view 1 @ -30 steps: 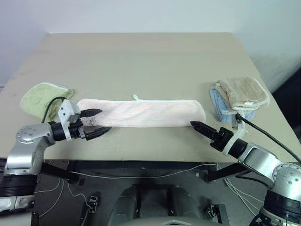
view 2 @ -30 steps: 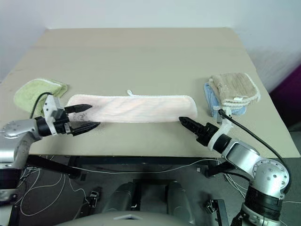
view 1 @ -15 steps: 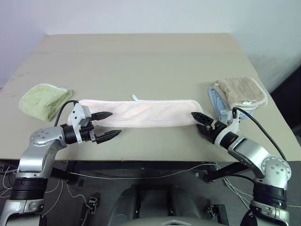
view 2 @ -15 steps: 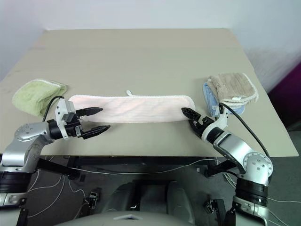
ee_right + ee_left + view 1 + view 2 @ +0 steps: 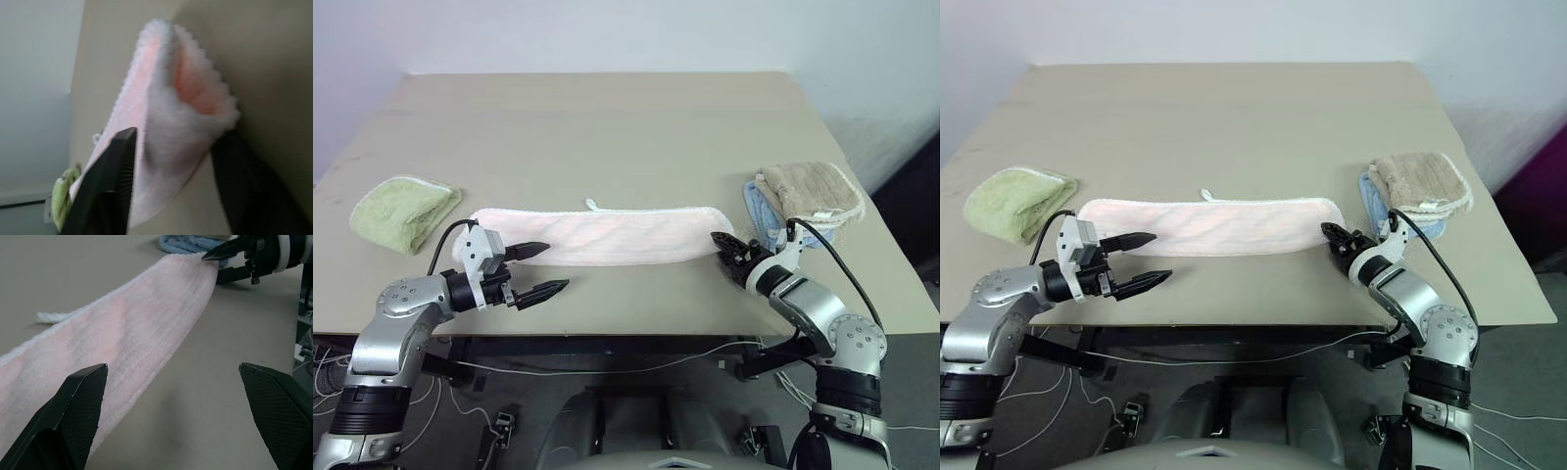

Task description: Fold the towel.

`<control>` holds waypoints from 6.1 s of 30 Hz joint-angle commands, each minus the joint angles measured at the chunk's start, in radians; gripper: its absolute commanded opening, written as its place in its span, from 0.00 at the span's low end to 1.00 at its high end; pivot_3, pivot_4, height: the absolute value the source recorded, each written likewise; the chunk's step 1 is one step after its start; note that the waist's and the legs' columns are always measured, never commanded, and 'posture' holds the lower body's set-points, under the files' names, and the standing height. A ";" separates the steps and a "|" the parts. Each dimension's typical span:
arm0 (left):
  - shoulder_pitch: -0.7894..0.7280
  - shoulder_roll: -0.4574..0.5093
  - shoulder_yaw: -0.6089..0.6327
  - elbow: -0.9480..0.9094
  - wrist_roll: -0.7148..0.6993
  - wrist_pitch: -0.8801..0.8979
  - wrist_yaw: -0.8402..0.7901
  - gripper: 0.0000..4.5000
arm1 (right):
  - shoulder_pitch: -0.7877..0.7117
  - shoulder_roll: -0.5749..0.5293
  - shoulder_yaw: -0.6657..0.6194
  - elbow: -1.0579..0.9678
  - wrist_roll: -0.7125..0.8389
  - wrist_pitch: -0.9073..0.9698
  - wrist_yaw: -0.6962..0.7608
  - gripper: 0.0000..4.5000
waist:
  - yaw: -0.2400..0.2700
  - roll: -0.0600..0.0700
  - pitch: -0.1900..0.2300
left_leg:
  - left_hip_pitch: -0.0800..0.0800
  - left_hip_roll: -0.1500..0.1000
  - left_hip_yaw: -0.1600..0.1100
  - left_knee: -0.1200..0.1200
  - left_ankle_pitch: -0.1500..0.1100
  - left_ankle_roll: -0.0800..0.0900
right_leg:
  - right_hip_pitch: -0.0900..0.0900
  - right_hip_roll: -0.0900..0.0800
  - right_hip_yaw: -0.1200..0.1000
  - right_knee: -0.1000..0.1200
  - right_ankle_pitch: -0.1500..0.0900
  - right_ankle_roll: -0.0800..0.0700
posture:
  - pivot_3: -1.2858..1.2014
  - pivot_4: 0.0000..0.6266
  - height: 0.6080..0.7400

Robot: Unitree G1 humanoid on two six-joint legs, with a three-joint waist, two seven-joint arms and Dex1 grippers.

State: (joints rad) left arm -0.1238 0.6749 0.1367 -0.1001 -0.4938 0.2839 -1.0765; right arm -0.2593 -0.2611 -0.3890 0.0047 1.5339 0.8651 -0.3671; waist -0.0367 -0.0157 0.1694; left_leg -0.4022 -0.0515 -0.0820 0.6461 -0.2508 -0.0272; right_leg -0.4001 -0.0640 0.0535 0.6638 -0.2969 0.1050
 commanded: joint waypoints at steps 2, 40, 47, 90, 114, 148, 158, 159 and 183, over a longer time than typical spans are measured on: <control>-0.007 -0.001 0.019 -0.033 -0.019 -0.010 0.003 1.00 | -0.001 -0.006 -0.031 -0.018 0.002 -0.024 -0.029 0.16 | 0.000 0.000 0.000 | 0.000 0.000 0.000 0.000 0.000 0.000 | 0.000 0.000 0.000 0.000 0.000 0.000 | 0.52 0.24 1.00; -0.023 -0.060 -0.028 -0.035 0.008 -0.027 0.051 1.00 | -0.410 -0.290 0.763 -0.158 -0.926 0.003 0.736 0.00 | 0.020 0.004 0.002 | -0.006 0.000 0.000 0.000 0.000 0.001 | -0.006 -0.001 -0.001 -0.003 0.000 0.000 | 0.52 0.24 1.00; -0.007 -0.073 -0.035 -0.054 0.006 -0.027 0.071 1.00 | -0.442 -0.190 0.825 -0.072 -1.080 -0.042 0.832 0.00 | 0.021 0.004 0.002 | -0.007 -0.001 0.000 0.000 -0.001 0.000 | -0.007 -0.001 -0.001 -0.003 0.000 0.000 | 0.52 0.24 1.00; 0.099 -0.081 0.015 -0.143 -0.024 0.001 0.158 1.00 | -0.508 0.072 0.653 0.435 -1.391 -0.505 0.994 0.08 | 0.016 0.004 0.003 | -0.007 -0.001 0.000 -0.003 0.000 0.000 | -0.009 -0.001 0.000 -0.002 0.000 0.000 | 0.52 0.24 1.00; 0.271 -0.301 0.310 -0.334 -0.406 0.284 0.644 1.00 | -0.408 -0.035 0.555 0.023 -1.345 -0.553 1.143 0.08 | 0.018 0.004 0.003 | -0.006 -0.001 -0.001 -0.003 0.000 -0.001 | -0.008 -0.001 -0.001 -0.002 0.000 0.000 | 0.52 0.24 1.00; -0.012 -0.516 0.331 -0.059 -0.707 0.376 1.278 0.80 | -0.302 -0.133 0.504 -0.123 -1.336 -0.461 1.109 0.07 | 0.033 0.004 0.002 | -0.005 -0.004 -0.003 0.000 0.000 -0.001 | -0.004 -0.001 -0.003 -0.003 0.000 0.000 | 0.52 0.24 1.00; -0.023 -0.505 0.369 -0.048 -0.707 0.333 1.243 0.07 | -0.288 -0.141 0.499 -0.135 -1.335 -0.458 1.093 0.07 | 0.025 0.003 0.003 | -0.005 -0.003 -0.003 -0.001 0.000 -0.001 | -0.005 -0.001 -0.003 -0.003 0.000 0.000 | 0.52 0.24 1.00; -0.022 -0.506 0.373 -0.052 -0.706 0.327 1.237 0.01 | -0.286 -0.141 0.499 -0.137 -1.335 -0.458 1.092 0.07 | 0.025 0.003 0.003 | -0.005 -0.003 -0.003 -0.001 0.000 -0.001 | -0.005 -0.001 -0.003 -0.003 0.000 0.000 | 0.52 0.24 1.00; -0.145 -0.134 0.003 -0.243 -0.364 0.283 0.668 0.01 | -0.249 -0.177 0.433 -0.118 -1.350 -0.464 1.017 0.07 | 0.021 0.002 0.004 | -0.006 -0.003 -0.002 -0.004 0.000 -0.002 | -0.006 -0.002 -0.002 -0.006 0.000 0.000 | 0.52 0.24 1.00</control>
State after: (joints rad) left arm -0.2524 0.5298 0.2082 -0.2945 -0.9295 0.5833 -0.3562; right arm -0.5038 -0.4339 0.0650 -0.0840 0.1790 0.4103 0.6606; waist -0.0160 -0.0134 0.1733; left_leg -0.4083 -0.0542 -0.0844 0.6414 -0.2504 -0.0289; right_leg -0.4060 -0.0653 0.0516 0.6575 -0.2967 0.1048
